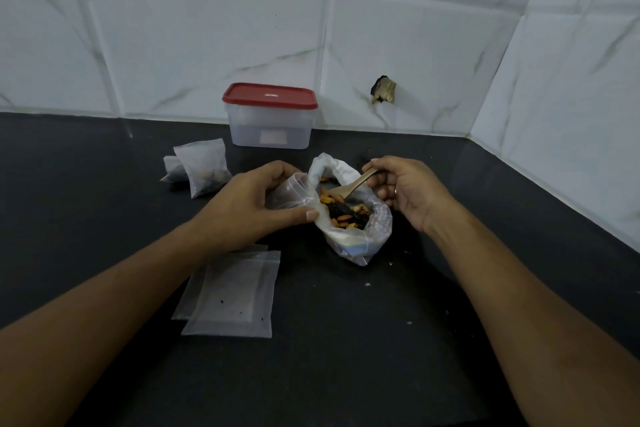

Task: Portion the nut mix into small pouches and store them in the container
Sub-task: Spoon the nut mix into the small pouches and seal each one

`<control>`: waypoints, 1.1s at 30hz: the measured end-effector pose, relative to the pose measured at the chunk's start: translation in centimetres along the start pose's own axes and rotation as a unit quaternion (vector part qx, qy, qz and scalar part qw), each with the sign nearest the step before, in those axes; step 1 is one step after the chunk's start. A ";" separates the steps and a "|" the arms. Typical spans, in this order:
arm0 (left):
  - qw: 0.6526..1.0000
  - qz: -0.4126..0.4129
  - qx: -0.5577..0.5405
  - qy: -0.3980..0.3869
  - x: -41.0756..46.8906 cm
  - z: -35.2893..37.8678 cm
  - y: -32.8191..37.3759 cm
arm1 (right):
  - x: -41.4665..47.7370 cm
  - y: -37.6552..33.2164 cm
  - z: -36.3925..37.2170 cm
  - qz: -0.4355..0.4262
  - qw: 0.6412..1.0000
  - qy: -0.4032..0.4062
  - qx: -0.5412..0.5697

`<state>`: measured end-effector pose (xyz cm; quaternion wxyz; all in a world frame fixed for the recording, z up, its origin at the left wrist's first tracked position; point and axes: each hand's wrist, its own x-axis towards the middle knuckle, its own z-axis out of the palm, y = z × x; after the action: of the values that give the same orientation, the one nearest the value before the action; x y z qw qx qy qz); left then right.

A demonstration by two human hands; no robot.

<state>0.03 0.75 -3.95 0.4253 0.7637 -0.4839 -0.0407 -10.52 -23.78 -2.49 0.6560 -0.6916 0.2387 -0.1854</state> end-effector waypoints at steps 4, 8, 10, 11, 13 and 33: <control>1.000 -0.002 0.000 0.001 0.0 0.0 0.1 | -0.1 -0.1 -0.1 0.016 0.999 0.010 0.037; 1.000 -0.008 0.000 -0.004 0.0 0.0 0.2 | -0.1 -0.2 -0.2 0.021 0.998 0.018 0.061; 1.000 -0.010 -0.001 -0.001 -0.1 0.0 0.2 | -0.1 -0.4 -0.2 0.016 0.997 0.022 0.074; 1.000 -0.011 -0.002 0.002 -0.1 0.0 0.2 | -0.2 -0.5 -0.2 0.011 0.996 0.022 0.081; 1.000 -0.015 -0.006 0.005 -0.1 0.0 0.1 | -0.3 -0.8 -0.2 0.000 0.995 0.017 0.095; 0.999 -0.026 -0.032 0.020 -0.1 0.1 0.2 | -3.4 -2.4 2.9 -0.163 0.968 -0.183 -0.063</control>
<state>-0.19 0.70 -3.95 0.4577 0.7628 -0.4538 -0.0522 -11.48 -19.41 -0.09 0.6044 -0.7833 0.0102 -0.1450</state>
